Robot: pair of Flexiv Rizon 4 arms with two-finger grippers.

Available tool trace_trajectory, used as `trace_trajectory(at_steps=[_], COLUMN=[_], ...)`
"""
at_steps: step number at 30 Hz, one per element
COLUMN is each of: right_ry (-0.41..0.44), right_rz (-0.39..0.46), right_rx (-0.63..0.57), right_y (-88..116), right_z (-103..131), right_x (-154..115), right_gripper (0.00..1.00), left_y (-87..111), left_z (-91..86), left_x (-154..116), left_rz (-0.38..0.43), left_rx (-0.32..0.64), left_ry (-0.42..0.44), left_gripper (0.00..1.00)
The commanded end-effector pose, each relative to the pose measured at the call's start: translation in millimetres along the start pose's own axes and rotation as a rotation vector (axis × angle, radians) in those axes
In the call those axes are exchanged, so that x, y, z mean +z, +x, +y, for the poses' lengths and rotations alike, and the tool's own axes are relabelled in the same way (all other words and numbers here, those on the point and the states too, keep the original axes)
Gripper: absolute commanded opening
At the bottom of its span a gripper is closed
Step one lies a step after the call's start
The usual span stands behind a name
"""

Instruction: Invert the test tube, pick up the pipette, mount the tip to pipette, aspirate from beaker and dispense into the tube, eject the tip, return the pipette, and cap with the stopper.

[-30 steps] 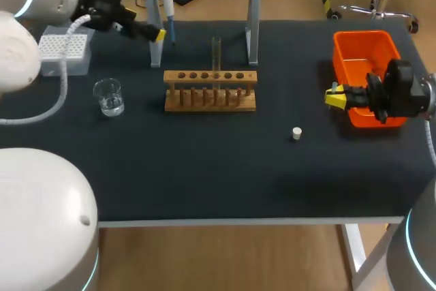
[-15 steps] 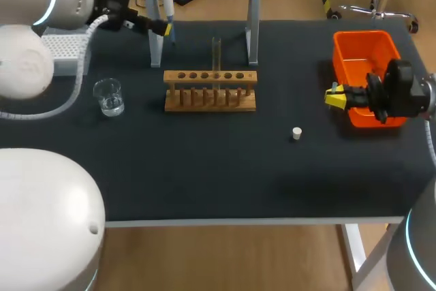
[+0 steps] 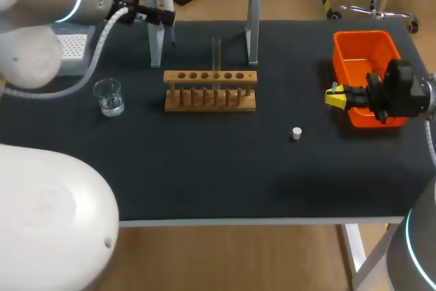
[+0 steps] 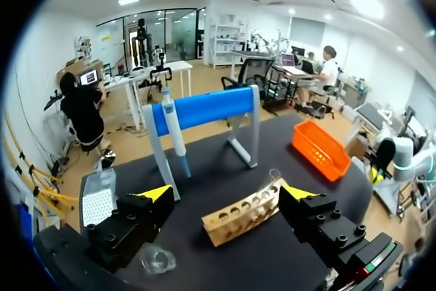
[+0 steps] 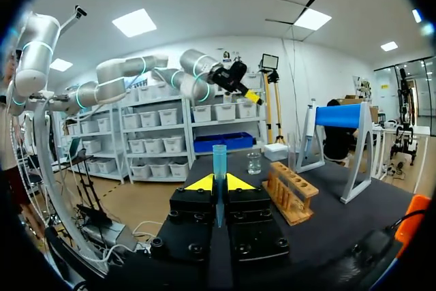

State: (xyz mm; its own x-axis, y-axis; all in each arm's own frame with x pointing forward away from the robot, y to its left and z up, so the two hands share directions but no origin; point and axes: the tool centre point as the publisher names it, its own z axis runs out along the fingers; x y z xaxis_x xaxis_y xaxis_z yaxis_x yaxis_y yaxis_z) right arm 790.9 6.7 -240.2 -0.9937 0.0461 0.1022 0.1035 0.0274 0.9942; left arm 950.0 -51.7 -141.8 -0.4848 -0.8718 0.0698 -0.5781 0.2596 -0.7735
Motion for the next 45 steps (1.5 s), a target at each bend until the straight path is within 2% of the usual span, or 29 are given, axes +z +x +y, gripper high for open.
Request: trace_trajectory(at_steps=[1, 16, 45], right_ry=[0.000, 0.000, 0.000], right_rz=[0.002, 0.002, 0.002], right_rx=[0.000, 0.000, 0.000], right_y=[0, 0, 0], right_z=[0, 0, 0], right_x=[-1, -1, -1], right_gripper=[0.00, 0.00, 0.00], left_y=[-4.3, -33.5, -34.2], left_z=[-5.9, -11.2, -11.8], left_x=[14, 40, 41], left_rz=[-0.083, -0.166, -0.166], left_rx=[-0.028, -0.112, -0.116], left_ry=[0.007, -0.016, -0.017], left_gripper=[1.00, 1.00, 1.00])
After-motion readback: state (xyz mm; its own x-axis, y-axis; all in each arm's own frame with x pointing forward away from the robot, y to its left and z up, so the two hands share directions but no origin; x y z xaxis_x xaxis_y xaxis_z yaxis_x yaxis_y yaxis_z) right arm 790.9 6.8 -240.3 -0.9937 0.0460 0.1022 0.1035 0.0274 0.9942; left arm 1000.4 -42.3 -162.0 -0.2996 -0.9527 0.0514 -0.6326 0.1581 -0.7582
